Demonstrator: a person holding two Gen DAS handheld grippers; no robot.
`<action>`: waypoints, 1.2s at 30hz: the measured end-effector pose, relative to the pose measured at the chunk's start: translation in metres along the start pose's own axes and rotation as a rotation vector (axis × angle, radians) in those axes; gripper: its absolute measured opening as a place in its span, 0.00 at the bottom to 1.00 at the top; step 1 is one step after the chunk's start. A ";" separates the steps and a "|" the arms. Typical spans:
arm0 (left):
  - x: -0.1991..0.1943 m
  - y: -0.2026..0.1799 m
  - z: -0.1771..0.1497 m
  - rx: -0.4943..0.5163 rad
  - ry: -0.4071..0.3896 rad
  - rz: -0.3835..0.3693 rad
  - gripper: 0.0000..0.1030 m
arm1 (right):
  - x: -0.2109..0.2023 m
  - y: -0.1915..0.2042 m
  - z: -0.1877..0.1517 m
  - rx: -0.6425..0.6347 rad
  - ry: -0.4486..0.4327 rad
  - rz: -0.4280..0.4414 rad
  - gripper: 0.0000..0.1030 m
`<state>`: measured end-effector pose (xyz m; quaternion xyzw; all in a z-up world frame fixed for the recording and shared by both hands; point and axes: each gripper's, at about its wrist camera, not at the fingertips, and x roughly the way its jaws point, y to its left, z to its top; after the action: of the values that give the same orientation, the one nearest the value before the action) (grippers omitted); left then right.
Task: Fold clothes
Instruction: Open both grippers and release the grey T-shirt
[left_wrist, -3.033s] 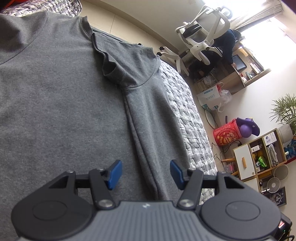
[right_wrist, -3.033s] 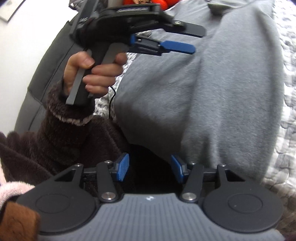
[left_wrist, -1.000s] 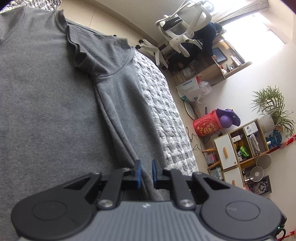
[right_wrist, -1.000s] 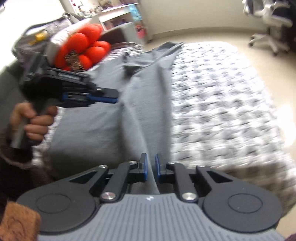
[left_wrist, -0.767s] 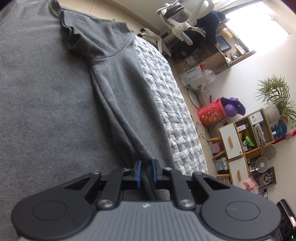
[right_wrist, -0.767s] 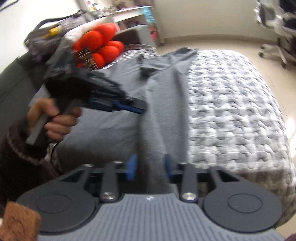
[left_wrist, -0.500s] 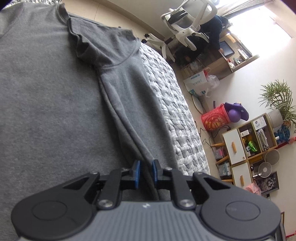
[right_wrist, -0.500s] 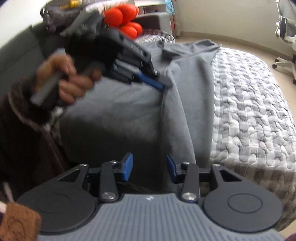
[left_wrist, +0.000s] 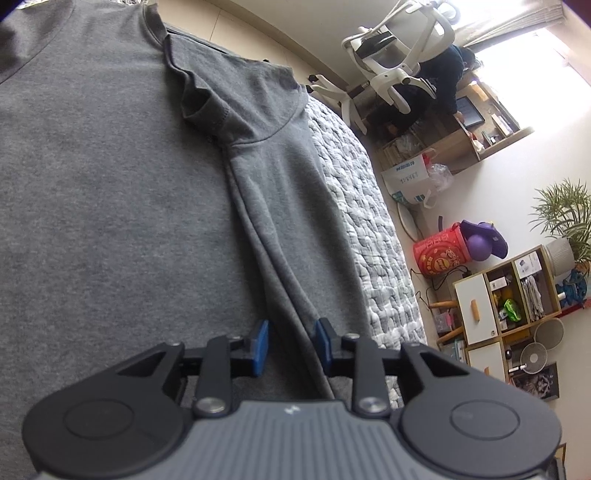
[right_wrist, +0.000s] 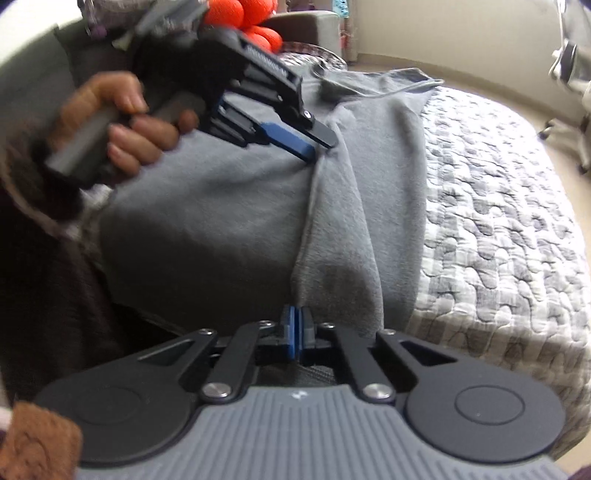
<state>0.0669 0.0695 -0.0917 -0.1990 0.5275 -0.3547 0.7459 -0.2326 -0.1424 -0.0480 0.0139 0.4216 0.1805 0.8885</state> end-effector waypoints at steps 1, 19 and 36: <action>-0.001 0.001 0.000 -0.006 -0.002 -0.004 0.29 | -0.005 -0.002 0.003 0.013 -0.004 0.035 0.01; 0.001 0.000 0.004 0.026 -0.038 0.075 0.24 | -0.006 -0.037 0.044 0.078 0.010 0.133 0.48; -0.012 -0.017 0.010 0.191 -0.152 0.140 0.18 | 0.063 -0.149 0.134 0.276 -0.125 -0.016 0.48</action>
<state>0.0681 0.0660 -0.0692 -0.1162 0.4459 -0.3342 0.8222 -0.0487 -0.2435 -0.0351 0.1439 0.3862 0.1127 0.9041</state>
